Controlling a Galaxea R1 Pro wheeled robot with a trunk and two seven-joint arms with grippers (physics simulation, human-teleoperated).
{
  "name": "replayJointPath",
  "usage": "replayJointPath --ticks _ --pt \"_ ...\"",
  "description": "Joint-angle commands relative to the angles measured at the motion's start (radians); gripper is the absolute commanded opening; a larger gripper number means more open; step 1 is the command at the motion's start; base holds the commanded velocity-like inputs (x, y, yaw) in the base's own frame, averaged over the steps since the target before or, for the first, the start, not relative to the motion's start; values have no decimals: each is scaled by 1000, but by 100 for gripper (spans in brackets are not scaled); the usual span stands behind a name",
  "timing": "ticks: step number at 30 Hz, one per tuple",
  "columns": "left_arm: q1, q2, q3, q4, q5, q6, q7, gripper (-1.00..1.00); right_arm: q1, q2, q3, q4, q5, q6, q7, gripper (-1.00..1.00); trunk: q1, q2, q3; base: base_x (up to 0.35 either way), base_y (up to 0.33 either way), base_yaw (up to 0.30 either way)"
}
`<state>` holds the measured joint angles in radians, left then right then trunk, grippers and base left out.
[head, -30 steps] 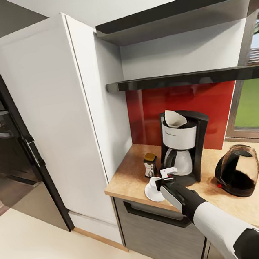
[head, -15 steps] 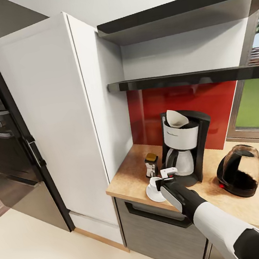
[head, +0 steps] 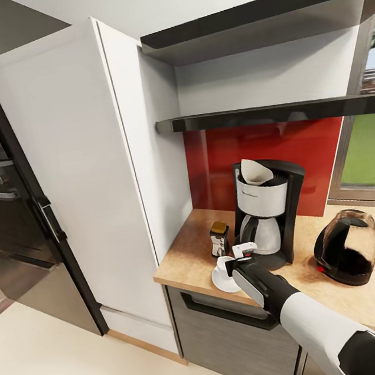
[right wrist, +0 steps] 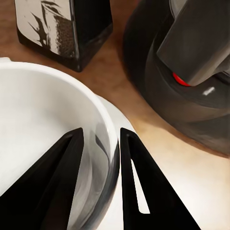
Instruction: Set up a coffee station on the kitchen countertop: keep the coffee maker on the countertop, move the bottle of coffee from the kitchen shelf to the counter next to the coffee maker, place a paper coffee filter on top of the coffee maker, put the saucer next to the coffee maker with the coffee cup on the saucer, and place the electric kettle next to the coffee maker.
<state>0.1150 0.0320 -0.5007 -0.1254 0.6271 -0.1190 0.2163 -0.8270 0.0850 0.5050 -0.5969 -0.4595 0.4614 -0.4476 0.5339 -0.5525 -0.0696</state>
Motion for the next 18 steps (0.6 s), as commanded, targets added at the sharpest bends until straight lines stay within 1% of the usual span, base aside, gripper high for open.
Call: replayJointPath --ticks 1,14,15,18 --pt "1 1 -9 -3 8 -1 6 100 -1 -1 6 -1 -11 2 -6 -100 0 -2 -2 9 0 0" --pt "1 2 -9 -3 8 -1 6 100 -1 -1 6 -1 -10 2 -6 -100 0 -2 -2 1 0 0" --pt "1 2 -9 -3 8 -1 6 100 -1 -1 6 0 -10 2 -6 100 0 -2 -2 0 0 0" --pt "1 2 -9 -3 8 0 6 100 -1 -1 6 0 -10 2 -6 100 0 -2 -2 0 0 0"
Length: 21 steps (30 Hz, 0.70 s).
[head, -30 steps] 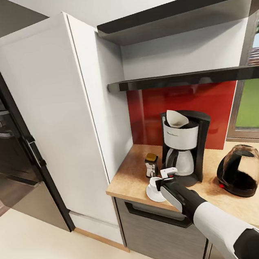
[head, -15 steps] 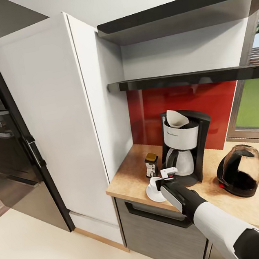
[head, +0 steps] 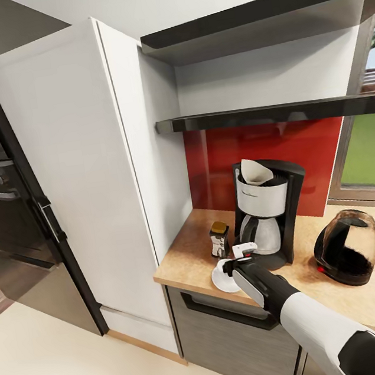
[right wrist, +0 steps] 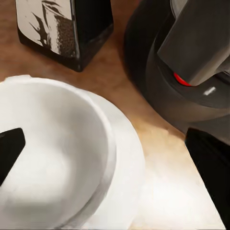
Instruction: Set up a coffee station on the kitchen countertop: keep the coffee maker on the countertop, move the bottle of coffee from the kitchen shelf to the counter next to the coffee maker, place a paper coffee filter on top of the coffee maker, put the saucer next to the coffee maker with the coffee cup on the saucer, and place the electric kettle next to the coffee maker.
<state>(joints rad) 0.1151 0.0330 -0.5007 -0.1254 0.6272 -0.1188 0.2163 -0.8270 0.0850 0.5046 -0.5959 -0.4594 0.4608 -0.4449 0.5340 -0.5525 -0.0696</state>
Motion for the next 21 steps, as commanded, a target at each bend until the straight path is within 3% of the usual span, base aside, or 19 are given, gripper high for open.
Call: replayJointPath --ticks 1,21 --pt "1 1 -9 -3 8 -1 6 100 -1 -1 6 -2 -10 2 -9 100 0 -2 -2 0 0 0" --pt "1 1 -9 -3 9 0 6 100 -1 -1 5 -2 -12 2 -9 100 0 -2 -2 0 0 0"
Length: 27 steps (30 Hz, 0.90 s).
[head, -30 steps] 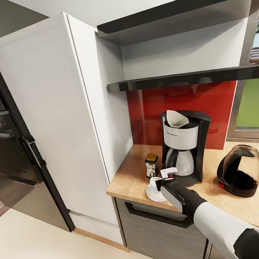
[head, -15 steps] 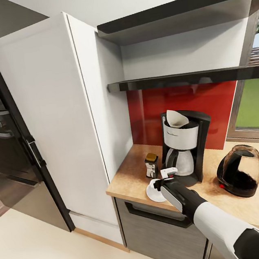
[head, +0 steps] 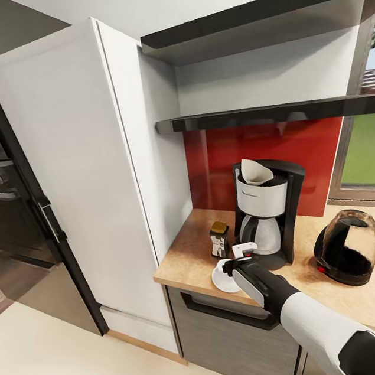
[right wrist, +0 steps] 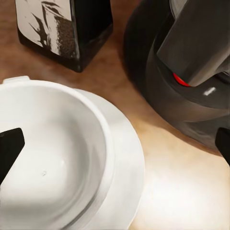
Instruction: Set up a coffee station on the kitchen countertop: keep the coffee maker on the countertop, move the bottle of coffee from the kitchen shelf to the counter next to the coffee maker, place a paper coffee filter on top of the coffee maker, put the saucer next to the coffee maker with the coffee cup on the saucer, and place the electric kettle next to the coffee maker.
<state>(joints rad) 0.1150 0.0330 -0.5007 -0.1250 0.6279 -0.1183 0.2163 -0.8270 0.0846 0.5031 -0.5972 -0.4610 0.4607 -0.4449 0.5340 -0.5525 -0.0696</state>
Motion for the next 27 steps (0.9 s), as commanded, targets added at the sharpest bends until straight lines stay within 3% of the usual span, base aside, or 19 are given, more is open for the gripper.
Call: replayJointPath --ticks 1,27 --pt "1 1 -9 -3 8 0 6 100 -1 -1 6 -1 -10 3 -9 100 0 -2 -2 0 0 0" --pt "1 7 -9 -3 7 -3 6 100 -1 0 0 -68 -13 3 -9 100 0 -2 -2 0 0 0"
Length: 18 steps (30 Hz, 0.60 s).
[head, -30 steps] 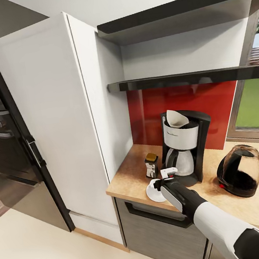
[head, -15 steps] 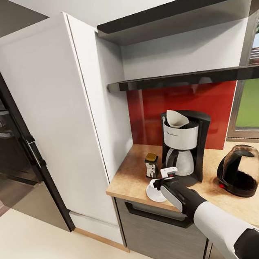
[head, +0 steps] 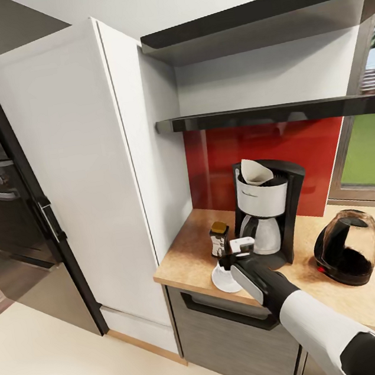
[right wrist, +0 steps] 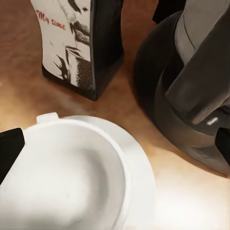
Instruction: Set up a coffee station on the kitchen countertop: keep the coffee maker on the countertop, move the bottle of coffee from the kitchen shelf to the counter next to the coffee maker, place a paper coffee filter on top of the coffee maker, put the saucer next to the coffee maker with the coffee cup on the saucer, and place the electric kettle next to the coffee maker.
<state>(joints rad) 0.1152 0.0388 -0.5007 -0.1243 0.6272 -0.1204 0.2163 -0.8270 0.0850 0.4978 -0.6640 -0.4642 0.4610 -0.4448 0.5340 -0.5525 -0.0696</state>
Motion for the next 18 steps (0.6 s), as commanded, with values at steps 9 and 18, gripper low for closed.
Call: replayJointPath --ticks 9,18 --pt "0 3 -9 -4 8 0 6 100 -1 -2 5 -57 -8 2 -9 100 0 -2 -2 0 0 0" --pt "0 2 -9 -5 8 1 6 100 -1 -3 5 -64 -8 2 -9 100 0 -2 -2 0 0 0"
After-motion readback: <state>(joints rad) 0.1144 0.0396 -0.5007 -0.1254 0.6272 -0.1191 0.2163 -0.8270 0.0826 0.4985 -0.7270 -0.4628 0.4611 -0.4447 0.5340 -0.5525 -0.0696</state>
